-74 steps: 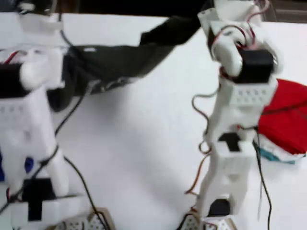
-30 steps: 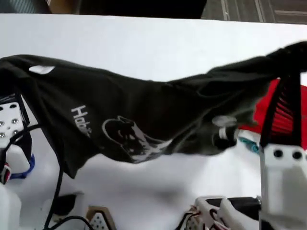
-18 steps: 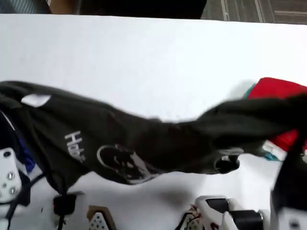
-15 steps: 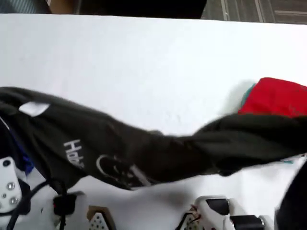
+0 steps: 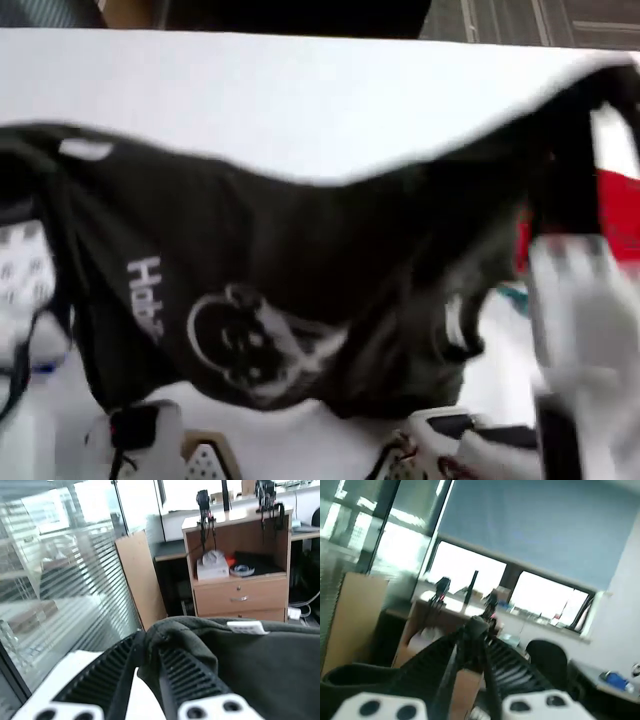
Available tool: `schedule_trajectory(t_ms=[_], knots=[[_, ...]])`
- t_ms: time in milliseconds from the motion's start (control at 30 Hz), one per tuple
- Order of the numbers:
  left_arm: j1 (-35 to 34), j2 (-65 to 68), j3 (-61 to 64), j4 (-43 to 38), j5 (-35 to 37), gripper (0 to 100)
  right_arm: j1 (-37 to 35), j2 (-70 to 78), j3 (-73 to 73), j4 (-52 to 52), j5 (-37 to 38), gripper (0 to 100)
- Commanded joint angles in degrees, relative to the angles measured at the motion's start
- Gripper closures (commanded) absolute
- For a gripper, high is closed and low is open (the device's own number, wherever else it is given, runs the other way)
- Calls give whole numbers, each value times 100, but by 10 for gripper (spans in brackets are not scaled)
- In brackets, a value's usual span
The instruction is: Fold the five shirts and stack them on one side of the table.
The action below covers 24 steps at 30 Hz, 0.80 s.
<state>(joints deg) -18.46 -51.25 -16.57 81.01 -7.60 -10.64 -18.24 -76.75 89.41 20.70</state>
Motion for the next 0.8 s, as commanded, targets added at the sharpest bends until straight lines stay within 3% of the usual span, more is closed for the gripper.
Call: schedule_trajectory(t_ms=[0, 500, 767], knots=[[-18, 18, 1059, -1037, 26, 976, -136, 690, 466, -453, 0, 978], [176, 237, 4558, -3771, -18, 976, -92, 3741, 1037, -1385, 0, 978], [-9, 2277, 4295, -4264, -149, 976, -75, 4699, 1029, -1393, 9, 978]])
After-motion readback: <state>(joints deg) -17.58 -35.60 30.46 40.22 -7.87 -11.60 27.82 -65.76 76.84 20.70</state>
